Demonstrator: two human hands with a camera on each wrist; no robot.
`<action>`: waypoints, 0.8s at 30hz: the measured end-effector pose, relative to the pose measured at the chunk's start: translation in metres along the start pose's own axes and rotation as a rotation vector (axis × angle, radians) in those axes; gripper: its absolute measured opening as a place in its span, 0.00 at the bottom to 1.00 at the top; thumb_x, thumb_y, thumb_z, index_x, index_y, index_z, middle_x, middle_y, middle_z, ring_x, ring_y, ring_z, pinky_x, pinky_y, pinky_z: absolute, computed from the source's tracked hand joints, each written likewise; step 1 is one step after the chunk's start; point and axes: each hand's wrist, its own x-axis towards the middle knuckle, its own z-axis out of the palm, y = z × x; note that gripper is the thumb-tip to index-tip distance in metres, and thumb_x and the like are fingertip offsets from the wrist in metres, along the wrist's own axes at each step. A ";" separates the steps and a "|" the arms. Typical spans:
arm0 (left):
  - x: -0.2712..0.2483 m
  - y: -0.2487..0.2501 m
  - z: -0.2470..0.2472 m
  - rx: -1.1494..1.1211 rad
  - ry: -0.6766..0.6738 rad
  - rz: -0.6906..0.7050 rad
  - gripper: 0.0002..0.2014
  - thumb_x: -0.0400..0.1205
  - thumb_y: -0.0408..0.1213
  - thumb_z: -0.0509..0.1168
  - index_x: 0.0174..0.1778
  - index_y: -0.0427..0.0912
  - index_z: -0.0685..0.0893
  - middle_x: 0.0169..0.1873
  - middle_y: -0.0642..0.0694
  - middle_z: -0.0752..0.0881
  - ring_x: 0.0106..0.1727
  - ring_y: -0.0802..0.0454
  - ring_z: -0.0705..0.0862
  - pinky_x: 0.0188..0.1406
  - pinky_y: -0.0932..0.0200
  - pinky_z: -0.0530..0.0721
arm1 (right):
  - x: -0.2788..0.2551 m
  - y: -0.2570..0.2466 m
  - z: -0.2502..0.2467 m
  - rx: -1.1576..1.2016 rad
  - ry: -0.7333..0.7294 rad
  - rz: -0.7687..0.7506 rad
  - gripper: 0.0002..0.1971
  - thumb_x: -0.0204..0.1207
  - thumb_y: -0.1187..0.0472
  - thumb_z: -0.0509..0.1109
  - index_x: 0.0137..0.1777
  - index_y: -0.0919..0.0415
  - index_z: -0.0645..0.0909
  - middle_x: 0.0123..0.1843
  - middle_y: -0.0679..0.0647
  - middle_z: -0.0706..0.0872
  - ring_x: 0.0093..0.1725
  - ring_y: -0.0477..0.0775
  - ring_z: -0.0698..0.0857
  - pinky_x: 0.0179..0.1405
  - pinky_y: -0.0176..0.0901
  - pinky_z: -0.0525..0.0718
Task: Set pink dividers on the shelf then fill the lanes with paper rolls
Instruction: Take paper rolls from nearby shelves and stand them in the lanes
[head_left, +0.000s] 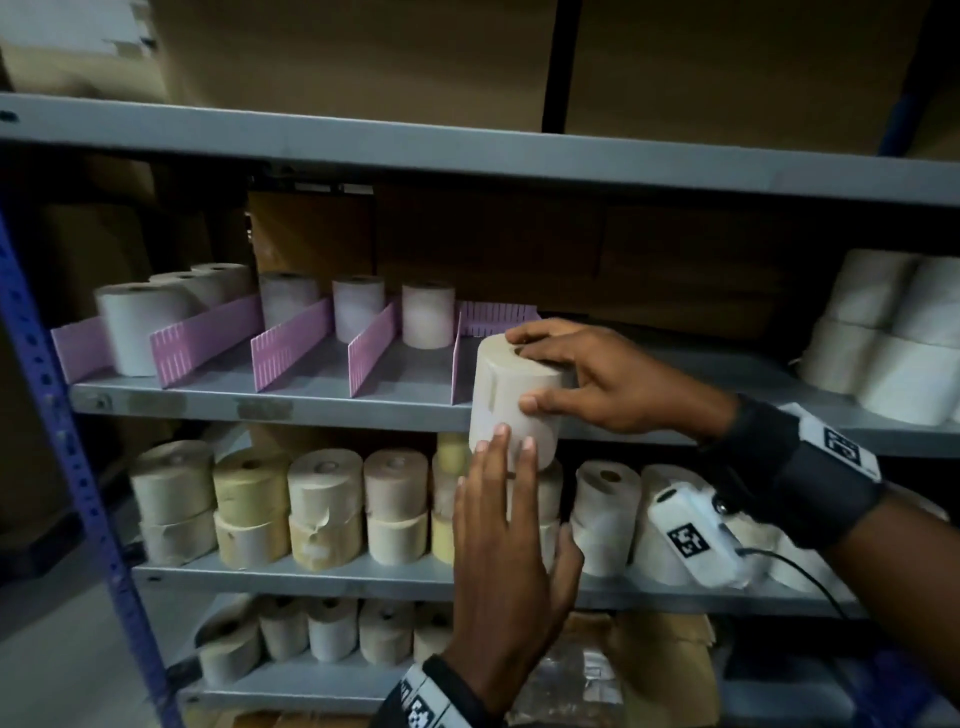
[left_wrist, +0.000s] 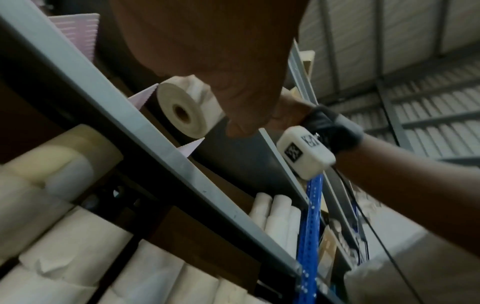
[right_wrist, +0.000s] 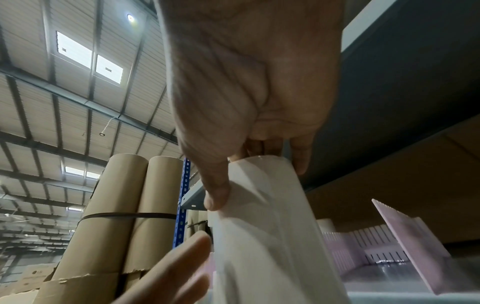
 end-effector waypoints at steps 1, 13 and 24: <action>0.002 -0.001 0.005 0.077 -0.048 0.014 0.41 0.80 0.48 0.65 0.90 0.43 0.59 0.91 0.43 0.53 0.91 0.40 0.52 0.85 0.34 0.64 | 0.006 0.004 -0.001 -0.015 0.003 0.004 0.26 0.76 0.51 0.76 0.71 0.64 0.81 0.77 0.51 0.77 0.74 0.46 0.76 0.74 0.51 0.76; 0.043 -0.029 0.049 0.369 -0.212 -0.057 0.47 0.71 0.53 0.73 0.85 0.33 0.70 0.87 0.33 0.63 0.87 0.33 0.65 0.76 0.25 0.73 | 0.060 0.066 0.002 -0.120 -0.128 0.011 0.23 0.78 0.49 0.72 0.69 0.61 0.83 0.78 0.51 0.76 0.75 0.48 0.74 0.75 0.50 0.73; 0.076 -0.076 0.072 0.404 -0.164 -0.025 0.39 0.74 0.46 0.77 0.80 0.35 0.78 0.78 0.36 0.79 0.84 0.35 0.72 0.82 0.30 0.65 | 0.137 0.121 -0.003 -0.322 -0.413 0.116 0.23 0.80 0.47 0.70 0.67 0.62 0.80 0.70 0.58 0.82 0.64 0.58 0.83 0.65 0.56 0.81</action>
